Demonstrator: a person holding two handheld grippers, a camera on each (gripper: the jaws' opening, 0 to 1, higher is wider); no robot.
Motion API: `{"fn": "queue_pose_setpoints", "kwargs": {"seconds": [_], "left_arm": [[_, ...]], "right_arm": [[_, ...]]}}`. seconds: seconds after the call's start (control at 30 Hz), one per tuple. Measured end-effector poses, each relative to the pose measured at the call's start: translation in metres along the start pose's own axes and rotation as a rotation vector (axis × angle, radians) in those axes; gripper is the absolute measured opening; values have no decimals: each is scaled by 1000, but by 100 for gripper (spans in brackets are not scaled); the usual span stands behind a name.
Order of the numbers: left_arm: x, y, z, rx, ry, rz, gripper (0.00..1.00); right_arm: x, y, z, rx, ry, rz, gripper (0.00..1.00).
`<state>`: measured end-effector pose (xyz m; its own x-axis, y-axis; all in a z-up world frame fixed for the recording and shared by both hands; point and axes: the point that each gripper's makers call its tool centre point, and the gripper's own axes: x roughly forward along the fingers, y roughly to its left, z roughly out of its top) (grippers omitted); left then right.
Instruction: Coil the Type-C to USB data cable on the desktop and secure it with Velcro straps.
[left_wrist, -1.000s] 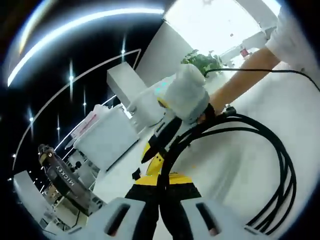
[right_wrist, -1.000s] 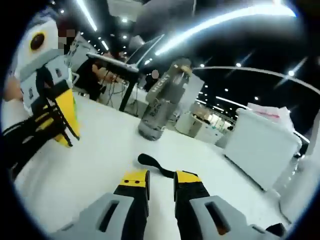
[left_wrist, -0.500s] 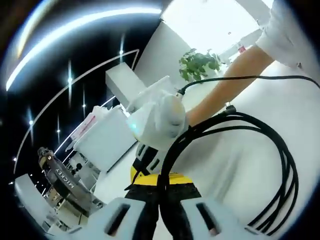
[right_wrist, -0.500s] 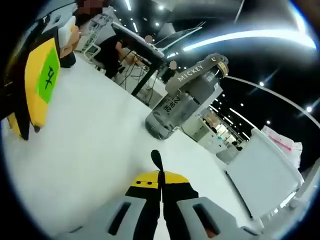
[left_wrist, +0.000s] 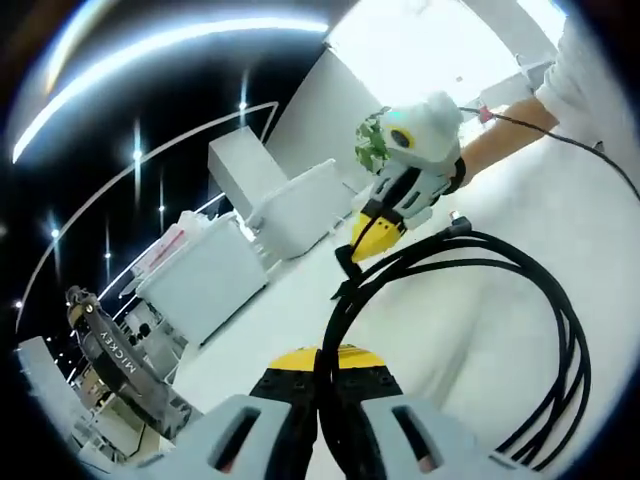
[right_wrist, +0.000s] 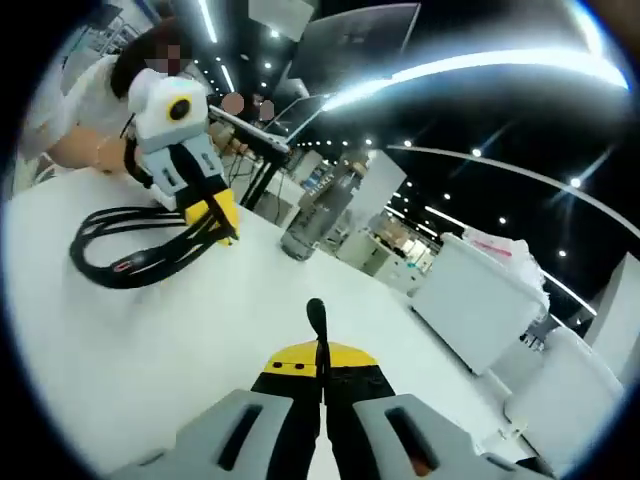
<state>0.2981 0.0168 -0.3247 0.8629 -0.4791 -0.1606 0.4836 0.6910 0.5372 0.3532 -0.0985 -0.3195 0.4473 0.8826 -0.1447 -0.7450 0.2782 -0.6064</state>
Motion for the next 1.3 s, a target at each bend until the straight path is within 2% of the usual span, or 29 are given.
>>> {"fn": "queue_pose_setpoints", "kwargs": {"seconds": [0.07,0.1,0.17,0.23,0.33,0.43,0.6,0.67,0.73,0.8,0.93,1.1,1.2,1.3], "left_arm": [[-1,-3,11,-14,-29,-2,4],[-2,-6,16,-15,-41,-3,4],[-4,-13,27,-20,-71,-14,4],[-8,-25,40,-47,-119,-41,4],[-15,-36,54,-75,-156,-62,4],[-21,-45,71,-75,-185,-72,4],[-28,-51,98,-94,-237,-84,4],[-29,-53,107,-107,-254,-94,4],[-29,-59,116,-114,-265,-119,4],[-27,-66,126,-125,-288,-151,4],[-25,-74,141,-72,-301,-168,4],[-25,-91,155,-49,-310,-219,4],[-14,-106,158,-57,-290,-272,4],[2,-112,156,-55,-265,-298,4]], "right_arm": [[-31,9,1,10,-4,-1,0],[-35,10,1,13,-5,-1,0],[-58,23,0,14,-10,7,1],[-74,33,-2,-9,-4,13,1],[-91,40,-5,9,-1,24,1],[-101,43,-7,47,-12,25,1],[-104,51,-8,84,-18,44,2],[-105,56,-7,109,-18,60,8],[-106,57,-5,166,-20,56,21],[-109,56,-4,180,-21,55,22],[-121,51,-1,217,-43,22,22],[-152,37,1,275,-74,-55,21],[-173,25,-4,260,-68,-132,20],[-187,16,-10,267,-65,-184,20]]}}
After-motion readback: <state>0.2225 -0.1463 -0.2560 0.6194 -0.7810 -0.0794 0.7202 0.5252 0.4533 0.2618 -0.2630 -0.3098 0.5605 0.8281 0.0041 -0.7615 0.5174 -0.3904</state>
